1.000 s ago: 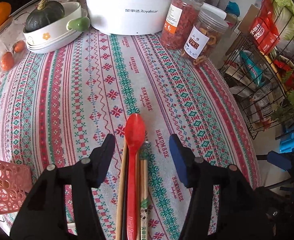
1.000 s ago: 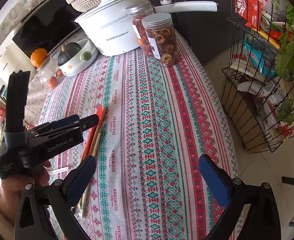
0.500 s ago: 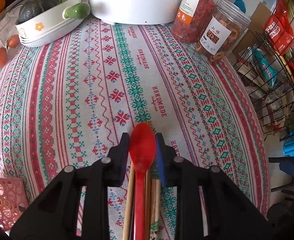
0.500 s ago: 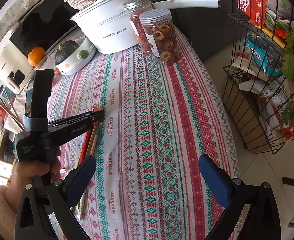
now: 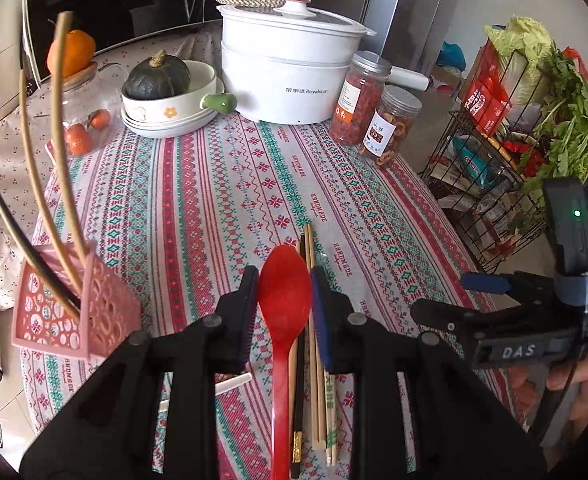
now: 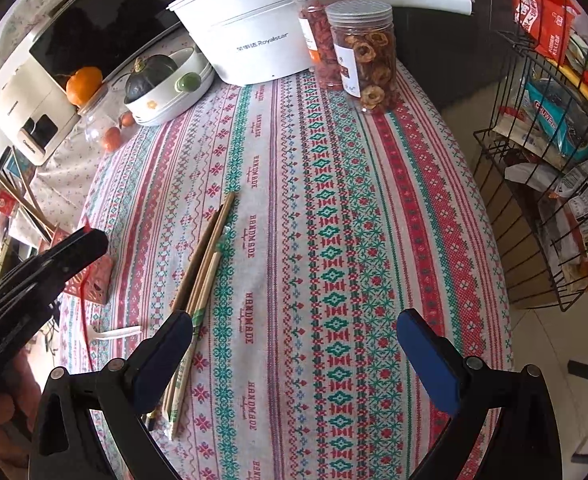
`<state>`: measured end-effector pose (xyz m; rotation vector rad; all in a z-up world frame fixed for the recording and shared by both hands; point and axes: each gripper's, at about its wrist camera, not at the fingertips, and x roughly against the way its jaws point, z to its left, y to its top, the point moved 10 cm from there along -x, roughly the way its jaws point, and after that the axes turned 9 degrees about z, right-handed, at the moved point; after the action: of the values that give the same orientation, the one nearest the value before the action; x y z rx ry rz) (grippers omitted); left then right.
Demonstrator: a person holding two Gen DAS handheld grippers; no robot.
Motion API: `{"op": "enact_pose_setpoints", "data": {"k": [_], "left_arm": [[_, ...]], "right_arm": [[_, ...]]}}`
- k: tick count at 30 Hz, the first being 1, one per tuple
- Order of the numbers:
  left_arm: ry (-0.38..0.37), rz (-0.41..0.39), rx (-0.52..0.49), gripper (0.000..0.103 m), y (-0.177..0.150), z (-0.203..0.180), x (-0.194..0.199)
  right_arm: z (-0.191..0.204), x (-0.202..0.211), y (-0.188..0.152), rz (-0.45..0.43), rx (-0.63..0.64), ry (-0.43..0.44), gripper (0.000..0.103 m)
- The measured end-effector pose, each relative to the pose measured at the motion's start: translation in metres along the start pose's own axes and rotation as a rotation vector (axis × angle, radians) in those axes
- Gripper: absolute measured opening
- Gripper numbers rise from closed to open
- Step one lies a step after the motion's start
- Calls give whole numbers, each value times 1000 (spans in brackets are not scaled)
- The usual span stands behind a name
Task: Organize utensils
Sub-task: 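Lift the red spatula with the left tool while the right tool grasps a wrapped wooden chopstick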
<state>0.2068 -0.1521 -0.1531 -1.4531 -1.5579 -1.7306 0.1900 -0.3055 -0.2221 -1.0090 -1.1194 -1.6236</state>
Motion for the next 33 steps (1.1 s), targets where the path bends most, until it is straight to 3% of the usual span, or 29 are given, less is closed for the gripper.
{"op": "enact_pose_setpoints", "data": {"k": [3, 11, 16, 25, 33], "left_arm": [[-14, -31, 1, 28, -16, 10, 24], [-103, -88, 68, 28, -37, 36, 49], [-123, -90, 76, 28, -44, 41, 54], [-134, -98, 89, 28, -49, 46, 61], [-117, -83, 92, 28, -53, 49, 57]], "right_arm": [[17, -12, 1, 17, 17, 28, 96], [52, -48, 5, 84, 23, 91, 45], [55, -66, 10, 93, -17, 79, 27], [72, -72, 12, 61, 77, -43, 24], [78, -77, -2, 104, 186, -212, 23]]}}
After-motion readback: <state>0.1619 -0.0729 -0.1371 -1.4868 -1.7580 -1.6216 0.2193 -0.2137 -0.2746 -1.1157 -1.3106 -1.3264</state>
